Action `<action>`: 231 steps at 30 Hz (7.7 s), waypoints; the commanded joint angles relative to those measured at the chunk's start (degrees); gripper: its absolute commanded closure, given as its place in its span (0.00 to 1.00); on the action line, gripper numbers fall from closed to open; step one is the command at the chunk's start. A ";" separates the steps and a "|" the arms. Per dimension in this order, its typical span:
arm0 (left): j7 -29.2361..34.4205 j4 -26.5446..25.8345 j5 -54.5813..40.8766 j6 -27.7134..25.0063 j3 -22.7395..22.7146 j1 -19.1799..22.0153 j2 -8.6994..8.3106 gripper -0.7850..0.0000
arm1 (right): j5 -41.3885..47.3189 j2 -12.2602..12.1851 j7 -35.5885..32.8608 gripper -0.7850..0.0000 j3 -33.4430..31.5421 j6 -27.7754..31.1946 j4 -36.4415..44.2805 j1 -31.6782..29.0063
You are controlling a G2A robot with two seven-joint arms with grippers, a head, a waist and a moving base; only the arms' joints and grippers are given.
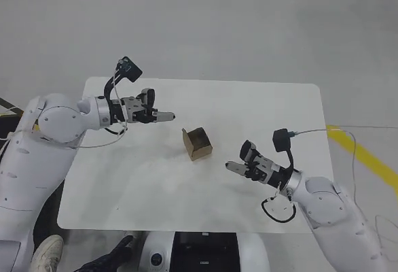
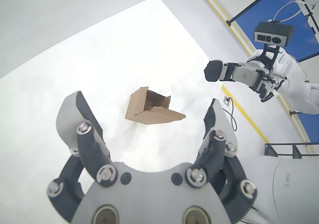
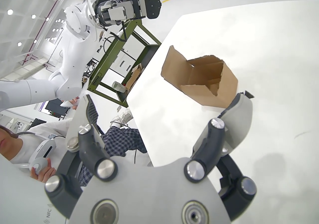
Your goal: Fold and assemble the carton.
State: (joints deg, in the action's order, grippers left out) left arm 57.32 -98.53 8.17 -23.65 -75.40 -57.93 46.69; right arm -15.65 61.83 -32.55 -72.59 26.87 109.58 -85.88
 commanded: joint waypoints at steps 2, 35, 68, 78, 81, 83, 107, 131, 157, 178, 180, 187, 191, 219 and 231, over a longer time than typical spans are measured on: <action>1.55 -0.03 -1.54 -1.73 -4.22 -2.67 -0.80 0.00 | -1.07 0.16 0.20 0.00 1.36 -1.16 0.11 0.67; 2.56 -3.52 -2.25 -2.15 -15.16 -12.51 -2.59 0.00 | -31.85 4.70 7.54 0.00 23.73 -20.13 -1.60 13.61; 2.56 -3.52 -2.25 -2.15 -15.16 -12.51 -2.59 0.00 | -44.74 6.48 -1.80 0.00 15.68 -42.29 -7.71 14.59; 2.56 -3.52 -2.25 -2.15 -15.16 -12.51 -2.59 0.00 | -43.92 6.46 -4.44 0.00 9.88 -42.26 -10.22 18.06; 2.56 -3.52 -2.25 -2.15 -15.16 -12.51 -2.59 0.00 | -43.33 6.68 -4.93 0.00 10.32 -41.88 -10.46 17.77; 2.56 -3.52 -2.25 -2.15 -15.16 -12.51 -2.59 0.00 | -43.09 6.70 -5.38 0.00 10.68 -41.08 -9.56 16.64; 2.56 -3.52 -2.25 -2.15 -15.16 -12.51 -2.59 0.00 | -43.52 6.86 -3.64 0.00 12.48 -39.96 5.94 3.91; 2.56 -3.52 -2.25 -2.15 -15.16 -12.51 -2.59 0.00 | -30.94 13.84 -0.57 0.00 23.82 -59.64 -7.38 19.65; 2.56 -3.52 -2.25 -2.15 -15.16 -12.51 -2.59 0.00 | -38.60 10.55 -3.09 0.00 6.08 -57.72 1.42 4.48; 2.56 -3.52 -2.25 -2.15 -15.16 -12.51 -2.59 0.00 | -47.00 8.99 7.57 0.00 -0.93 -39.48 4.41 -3.19; 2.56 -3.52 -2.25 -2.15 -15.16 -12.51 -2.59 0.00 | -48.12 8.97 9.66 0.00 -0.53 -37.22 3.22 -2.80; 2.56 -3.52 -2.25 -2.15 -15.16 -12.51 -2.59 0.00 | -46.20 8.92 15.61 0.00 -1.70 -30.94 -1.15 -2.35; 2.56 -3.52 -2.25 -2.15 -15.16 -12.51 -2.59 0.00 | -46.11 9.13 14.88 0.00 -1.28 -31.86 -3.20 -0.87; 2.56 -3.52 -2.25 -2.15 -15.16 -12.51 -2.59 0.00 | -34.15 10.20 10.67 1.00 -2.29 -33.61 -3.78 0.72; 2.56 -3.52 -2.25 -2.15 -15.16 -12.51 -2.59 0.00 | -1.27 9.84 5.41 1.00 -11.93 -24.29 6.45 -8.01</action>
State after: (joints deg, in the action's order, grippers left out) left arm 59.88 -102.06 5.92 -25.81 -90.56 -70.44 44.10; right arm -20.53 71.70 -26.29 -83.95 2.16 116.03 -93.51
